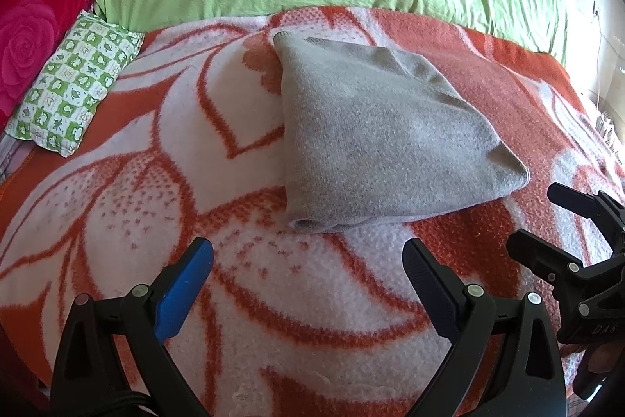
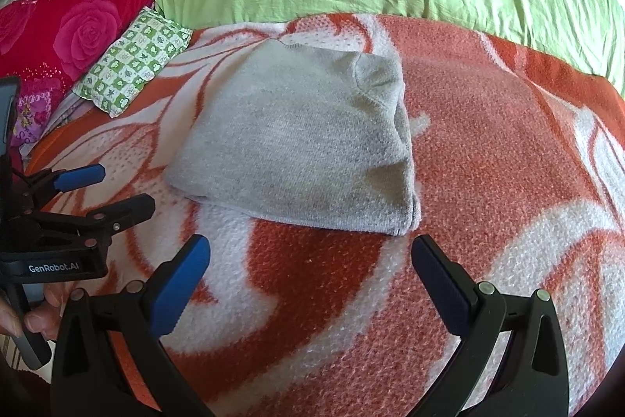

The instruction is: Fold small clothes

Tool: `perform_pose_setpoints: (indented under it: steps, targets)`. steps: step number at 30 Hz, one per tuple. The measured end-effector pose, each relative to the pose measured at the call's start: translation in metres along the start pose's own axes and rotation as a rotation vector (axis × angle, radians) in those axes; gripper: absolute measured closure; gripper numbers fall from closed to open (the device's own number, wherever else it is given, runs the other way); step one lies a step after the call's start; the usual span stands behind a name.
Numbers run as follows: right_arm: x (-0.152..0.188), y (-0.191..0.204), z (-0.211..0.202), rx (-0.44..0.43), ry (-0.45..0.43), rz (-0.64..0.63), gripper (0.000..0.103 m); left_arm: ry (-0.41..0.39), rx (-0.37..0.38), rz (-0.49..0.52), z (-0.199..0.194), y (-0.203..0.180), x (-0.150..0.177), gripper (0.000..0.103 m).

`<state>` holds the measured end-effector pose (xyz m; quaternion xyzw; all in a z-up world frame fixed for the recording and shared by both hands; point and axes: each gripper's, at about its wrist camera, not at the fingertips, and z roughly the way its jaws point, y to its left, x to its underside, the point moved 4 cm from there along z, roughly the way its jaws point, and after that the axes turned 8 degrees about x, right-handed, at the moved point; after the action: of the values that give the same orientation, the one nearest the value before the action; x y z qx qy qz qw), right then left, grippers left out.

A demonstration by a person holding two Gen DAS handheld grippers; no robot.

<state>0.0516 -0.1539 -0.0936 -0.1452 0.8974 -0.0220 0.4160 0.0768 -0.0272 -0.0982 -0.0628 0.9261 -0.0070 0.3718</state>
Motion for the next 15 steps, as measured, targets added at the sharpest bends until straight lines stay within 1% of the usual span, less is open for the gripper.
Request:
perform_pose_setpoints:
  steps: [15]
  targets:
    - [-0.0053,0.0009,0.0012,-0.005,0.004,0.006,0.000,-0.006,0.001,-0.007,-0.0002,0.0033,-0.0037,0.004]
